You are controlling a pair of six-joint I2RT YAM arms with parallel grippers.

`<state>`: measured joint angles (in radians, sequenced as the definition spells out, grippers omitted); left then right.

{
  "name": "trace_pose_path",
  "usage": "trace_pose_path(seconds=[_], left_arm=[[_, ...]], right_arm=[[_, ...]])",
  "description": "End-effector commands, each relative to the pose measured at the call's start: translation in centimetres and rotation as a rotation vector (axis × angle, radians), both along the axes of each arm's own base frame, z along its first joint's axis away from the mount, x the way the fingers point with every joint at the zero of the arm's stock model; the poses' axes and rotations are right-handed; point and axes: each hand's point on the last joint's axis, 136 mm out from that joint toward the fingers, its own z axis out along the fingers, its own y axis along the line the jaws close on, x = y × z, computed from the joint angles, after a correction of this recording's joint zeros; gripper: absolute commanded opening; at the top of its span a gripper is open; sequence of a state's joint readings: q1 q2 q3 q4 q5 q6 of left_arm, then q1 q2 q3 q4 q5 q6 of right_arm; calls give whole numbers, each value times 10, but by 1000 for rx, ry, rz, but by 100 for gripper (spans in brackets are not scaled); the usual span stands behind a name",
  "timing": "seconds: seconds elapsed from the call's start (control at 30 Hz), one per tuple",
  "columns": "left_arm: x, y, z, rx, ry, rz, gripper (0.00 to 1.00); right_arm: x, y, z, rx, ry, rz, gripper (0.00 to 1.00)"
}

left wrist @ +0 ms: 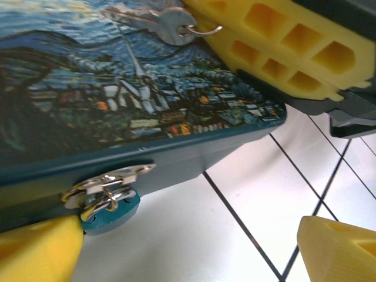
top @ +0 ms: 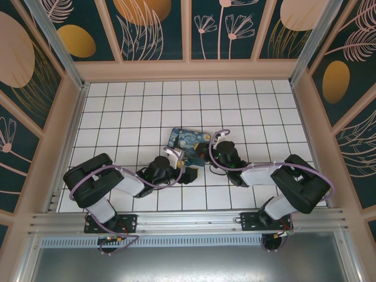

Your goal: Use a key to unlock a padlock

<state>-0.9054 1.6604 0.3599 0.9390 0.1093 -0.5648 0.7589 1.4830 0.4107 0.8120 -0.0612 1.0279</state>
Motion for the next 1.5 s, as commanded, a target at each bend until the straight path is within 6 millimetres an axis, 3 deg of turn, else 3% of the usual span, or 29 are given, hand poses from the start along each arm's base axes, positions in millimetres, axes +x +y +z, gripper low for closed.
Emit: trace_pose_path(seconds=[0.0,0.13,0.33,0.5,0.73,1.33,1.47], left_arm=[[14,2,4,34,-39,66,94],[19,6,-2,77,-55,81,94],[14,-7,0,55,-49,15,94],[-2,-25,22,-63,-31,-94,94],[-7,-29,49,-171,-7,-105,95],[-13,-24,55,-260,52,-79,95],[-13,-24,48,-240,67,-77,95]], right_arm=[[0,5,3,14,-5,14,0],[0,6,3,16,-5,15,0],[0,6,1,11,-2,16,0],[0,7,1,10,-4,17,0],[1,6,-2,4,2,14,0],[0,7,0,2,2,19,0],[1,7,0,7,1,18,0]])
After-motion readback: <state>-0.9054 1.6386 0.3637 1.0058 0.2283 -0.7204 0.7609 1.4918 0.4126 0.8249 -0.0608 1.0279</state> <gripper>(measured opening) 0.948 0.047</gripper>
